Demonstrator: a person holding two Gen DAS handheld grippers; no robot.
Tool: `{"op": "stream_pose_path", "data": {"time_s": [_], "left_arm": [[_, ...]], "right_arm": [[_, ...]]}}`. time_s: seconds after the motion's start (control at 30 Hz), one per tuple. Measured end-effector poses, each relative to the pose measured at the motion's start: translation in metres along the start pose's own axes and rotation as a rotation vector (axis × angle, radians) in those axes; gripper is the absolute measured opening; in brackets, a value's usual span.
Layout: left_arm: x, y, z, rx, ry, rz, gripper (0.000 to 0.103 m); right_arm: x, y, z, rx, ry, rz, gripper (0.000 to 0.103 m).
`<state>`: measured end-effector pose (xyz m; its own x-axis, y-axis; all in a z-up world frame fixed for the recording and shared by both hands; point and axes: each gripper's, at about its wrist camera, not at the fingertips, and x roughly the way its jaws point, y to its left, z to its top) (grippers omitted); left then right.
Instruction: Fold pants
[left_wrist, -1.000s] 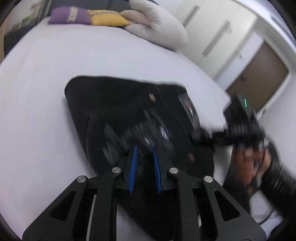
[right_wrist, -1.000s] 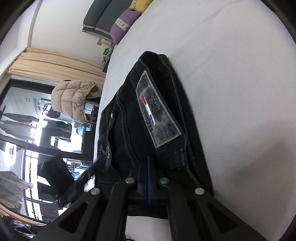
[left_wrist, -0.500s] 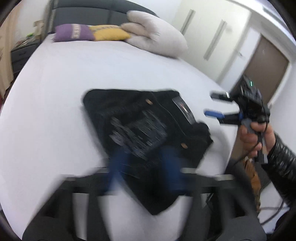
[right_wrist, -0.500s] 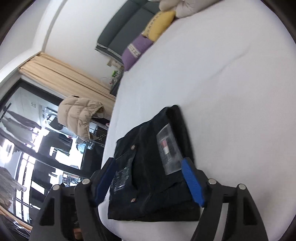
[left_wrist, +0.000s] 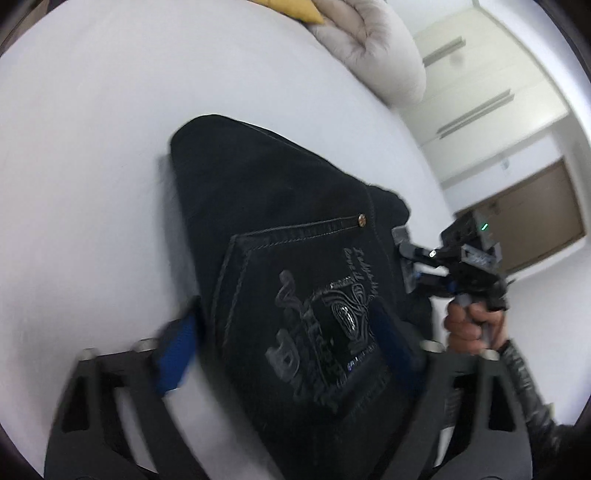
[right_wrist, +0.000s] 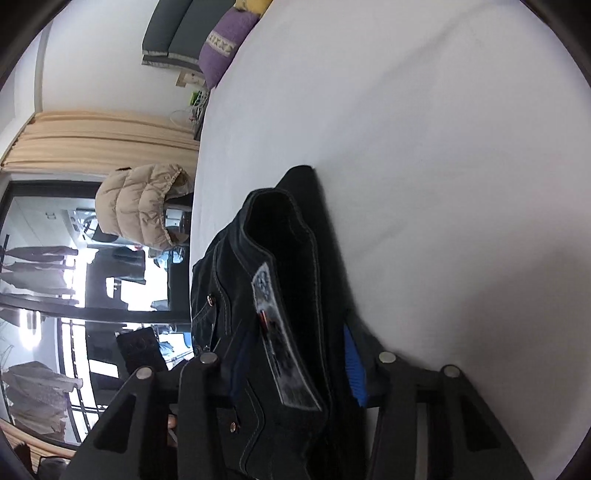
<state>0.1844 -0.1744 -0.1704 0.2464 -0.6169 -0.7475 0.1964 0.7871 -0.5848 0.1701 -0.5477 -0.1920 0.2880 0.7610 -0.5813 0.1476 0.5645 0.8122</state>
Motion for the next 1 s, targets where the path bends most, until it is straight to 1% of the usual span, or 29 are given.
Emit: {"op": "stream_pose_path", "data": {"time_s": [0.03, 0.13, 0.17, 0.27, 0.4, 0.53, 0.7, 0.87, 0.93, 1.0], "left_arm": [[0.003, -0.005, 0.001, 0.022, 0.009, 0.044, 0.063], [0.005, -0.017, -0.001, 0.074, 0.02, 0.12, 0.055], [0.004, -0.021, -0.001, 0.086, 0.02, 0.138, 0.053], [0.005, -0.029, -0.004, 0.116, 0.019, 0.182, 0.047], [0.004, -0.043, -0.004, 0.155, 0.015, 0.225, 0.037], [0.0, -0.051, -0.003, 0.166, 0.009, 0.228, 0.033], [-0.012, -0.057, -0.007, 0.178, -0.01, 0.219, 0.03], [-0.025, -0.061, -0.008, 0.182, -0.031, 0.202, 0.029], [-0.037, -0.054, -0.001, 0.186, -0.051, 0.211, 0.029], [-0.049, -0.048, -0.001, 0.186, -0.076, 0.224, 0.028]], "right_arm": [[0.003, 0.003, 0.0, -0.009, 0.006, -0.005, 0.047], [0.008, 0.008, -0.002, -0.026, 0.015, -0.013, 0.045], [0.009, 0.009, -0.002, -0.032, 0.016, -0.022, 0.04], [0.01, 0.008, -0.006, -0.053, 0.016, -0.058, 0.032], [0.005, 0.015, -0.012, -0.078, -0.015, -0.092, 0.026], [-0.002, 0.026, -0.018, -0.101, -0.052, -0.132, 0.022], [-0.009, 0.049, -0.024, -0.142, -0.078, -0.172, 0.021], [-0.014, 0.079, -0.028, -0.188, -0.092, -0.186, 0.02], [-0.013, 0.092, -0.027, -0.207, -0.094, -0.18, 0.02], [-0.009, 0.104, -0.024, -0.228, -0.094, -0.168, 0.02]]}}
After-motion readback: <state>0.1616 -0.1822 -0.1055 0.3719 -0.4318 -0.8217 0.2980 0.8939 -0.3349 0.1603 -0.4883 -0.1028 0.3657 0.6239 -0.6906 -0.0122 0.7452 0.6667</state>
